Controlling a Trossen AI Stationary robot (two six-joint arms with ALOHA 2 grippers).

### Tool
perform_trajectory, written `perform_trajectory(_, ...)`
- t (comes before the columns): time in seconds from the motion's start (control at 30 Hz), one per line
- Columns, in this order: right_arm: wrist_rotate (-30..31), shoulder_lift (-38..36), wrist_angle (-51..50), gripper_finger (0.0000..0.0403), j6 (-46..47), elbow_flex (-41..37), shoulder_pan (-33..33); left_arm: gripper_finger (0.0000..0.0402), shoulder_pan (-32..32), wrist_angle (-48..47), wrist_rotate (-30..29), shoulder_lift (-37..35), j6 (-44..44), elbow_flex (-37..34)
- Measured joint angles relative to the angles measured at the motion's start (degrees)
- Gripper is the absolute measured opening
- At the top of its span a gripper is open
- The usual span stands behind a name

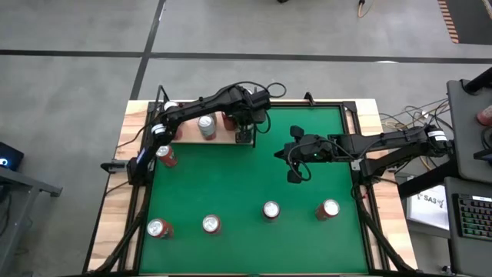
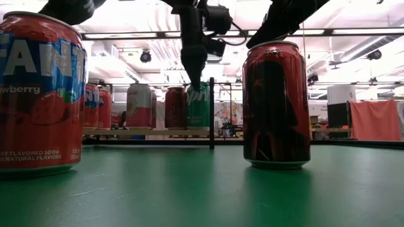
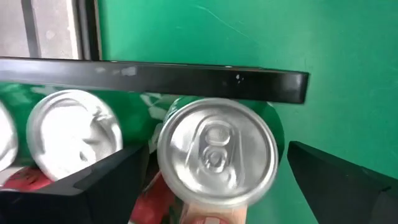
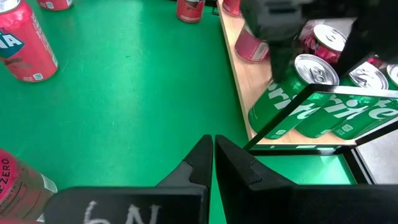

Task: Place canned beverage on shelf
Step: Put the green soda can on the shelf aligned with the other green soda can

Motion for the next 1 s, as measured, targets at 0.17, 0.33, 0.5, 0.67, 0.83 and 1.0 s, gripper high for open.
perform_trajectory(0.17,0.00,0.00,0.02,0.0009,0.00,0.00,0.00,0.0368,0.00,-3.13,-0.02,-0.12,0.21,5.28)
perform_trajectory(0.33,0.02,0.00,0.03,0.0009,0.00,0.00,-0.02,0.0369,0.00,-3.43,-0.58,-3.30,0.73,4.66)
perform_trajectory(0.5,0.00,0.00,0.95,0.0009,-0.17,0.00,-0.02,0.0369,-0.03,-3.59,0.42,-6.33,-2.02,4.66)
perform_trajectory(0.67,0.02,0.02,3.33,0.0009,-0.19,0.00,0.00,0.0369,-0.11,-2.02,1.09,-9.94,-5.66,4.66)
perform_trajectory(0.83,0.00,0.02,5.41,0.0009,-0.08,0.00,0.00,0.0369,-0.64,0.31,5.28,-14.12,-7.04,4.02)
perform_trajectory(1.0,0.00,0.02,7.53,0.0009,0.87,0.00,-0.01,0.0369,-3.20,7.60,6.21,-20.39,-7.16,-3.18)
